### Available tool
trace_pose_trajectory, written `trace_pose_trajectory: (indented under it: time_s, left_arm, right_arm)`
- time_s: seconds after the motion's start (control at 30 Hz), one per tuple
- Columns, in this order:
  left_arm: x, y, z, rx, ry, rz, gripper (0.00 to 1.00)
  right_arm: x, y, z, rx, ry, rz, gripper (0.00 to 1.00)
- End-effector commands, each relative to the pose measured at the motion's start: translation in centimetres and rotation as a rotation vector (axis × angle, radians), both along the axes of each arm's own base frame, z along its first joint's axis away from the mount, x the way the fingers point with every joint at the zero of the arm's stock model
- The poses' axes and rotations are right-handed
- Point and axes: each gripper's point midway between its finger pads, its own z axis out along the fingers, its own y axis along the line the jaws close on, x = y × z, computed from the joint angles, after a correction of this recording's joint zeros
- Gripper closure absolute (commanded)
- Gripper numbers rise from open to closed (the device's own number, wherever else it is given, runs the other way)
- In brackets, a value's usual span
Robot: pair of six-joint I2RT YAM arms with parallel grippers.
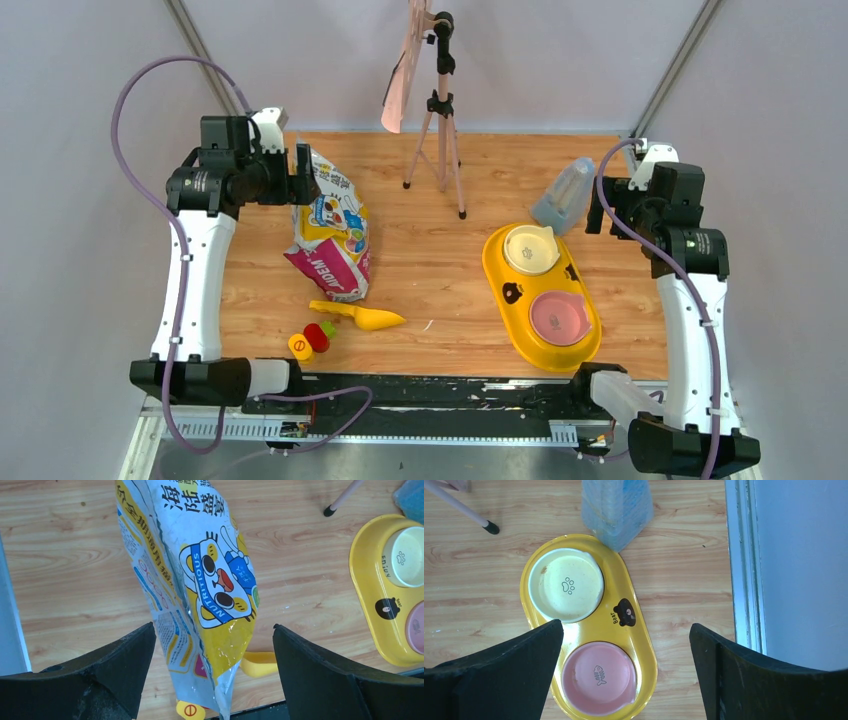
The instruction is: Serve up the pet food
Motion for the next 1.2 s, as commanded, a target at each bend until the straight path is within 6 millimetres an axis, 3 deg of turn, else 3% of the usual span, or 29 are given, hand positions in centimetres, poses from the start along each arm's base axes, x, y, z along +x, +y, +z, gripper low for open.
trace_pose_trajectory:
  time_s: [0.0, 0.27, 0.57, 0.83, 1.07, 1.17]
  left_arm:
    - [0.4, -0.5, 0.2, -0.012, 0.006, -0.046, 0.07]
    - [1.4, 0.3, -0.7, 0.040, 0.070, -0.038, 0.15]
    - [0.2, -0.1, -3.3, 0.019, 0.162, -0.055, 0.22]
    - [-1.0, -0.6, -4.0, -0.008, 0.194, -0.074, 0.36]
    - [-1.9, -1.1, -5.2, -0.029, 0.232, -0.088, 0.59]
    - [-2.3, -1.7, -5.3, -0.062, 0.244, -0.111, 0.77]
  right_arm:
    - [1.1, -0.4, 3.8, -0.021, -0.134, -0.014, 0.00]
    - [1.0, 0.9, 4.2, -0.006, -0.169, 0.074, 0.00]
    - [0.3, 1.6, 4.1, 0.029, -0.174, 0.088, 0.00]
    - [-0.1, 2.0, 3.7, 0.044, -0.170, 0.103, 0.00]
    - [0.6, 2.7, 3.6, 0.075, -0.167, 0.129, 0.01]
    - [0.9, 2.9, 3.7, 0.080, -0.168, 0.139, 0.01]
